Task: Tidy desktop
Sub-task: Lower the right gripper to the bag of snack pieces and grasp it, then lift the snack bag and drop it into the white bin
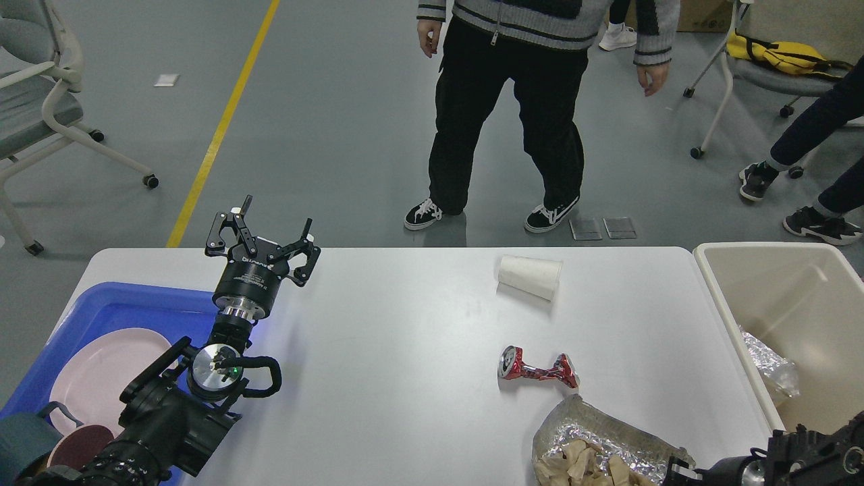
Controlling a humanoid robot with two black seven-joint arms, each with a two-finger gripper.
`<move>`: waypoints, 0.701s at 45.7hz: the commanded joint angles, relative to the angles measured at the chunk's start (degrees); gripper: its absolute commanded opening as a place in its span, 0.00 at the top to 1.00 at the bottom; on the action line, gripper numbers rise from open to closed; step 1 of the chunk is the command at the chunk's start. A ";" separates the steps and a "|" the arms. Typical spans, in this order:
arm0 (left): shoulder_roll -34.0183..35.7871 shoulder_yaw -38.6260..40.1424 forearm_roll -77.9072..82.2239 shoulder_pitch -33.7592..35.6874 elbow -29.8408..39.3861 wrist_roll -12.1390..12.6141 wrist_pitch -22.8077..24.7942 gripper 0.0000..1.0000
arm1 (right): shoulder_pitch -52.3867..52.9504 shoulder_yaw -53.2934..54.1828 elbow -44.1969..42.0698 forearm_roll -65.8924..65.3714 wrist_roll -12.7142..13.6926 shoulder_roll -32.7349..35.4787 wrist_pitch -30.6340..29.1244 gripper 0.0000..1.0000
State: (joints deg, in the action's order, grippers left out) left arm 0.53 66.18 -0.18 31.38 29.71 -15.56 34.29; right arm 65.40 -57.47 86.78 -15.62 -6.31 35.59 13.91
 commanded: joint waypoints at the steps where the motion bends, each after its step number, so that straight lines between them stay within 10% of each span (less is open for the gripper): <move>1: 0.00 0.00 0.00 0.00 0.00 0.00 -0.01 0.03 | -0.01 -0.01 0.58 0.24 -0.64 0.27 2.87 1.00; 24: 0.00 0.00 0.00 0.00 0.00 0.00 -0.10 0.03 | 6.49 -1.06 6.12 -4.32 -0.90 7.02 3.23 1.00; 32: 0.00 0.00 0.00 0.00 0.00 0.00 -0.01 0.03 | 20.70 -1.24 12.00 -13.99 -1.43 17.30 -8.60 1.00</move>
State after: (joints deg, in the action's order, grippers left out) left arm 0.52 66.18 -0.18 31.38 29.71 -15.56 34.24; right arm 76.86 -58.70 95.14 -24.69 -7.58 46.71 14.04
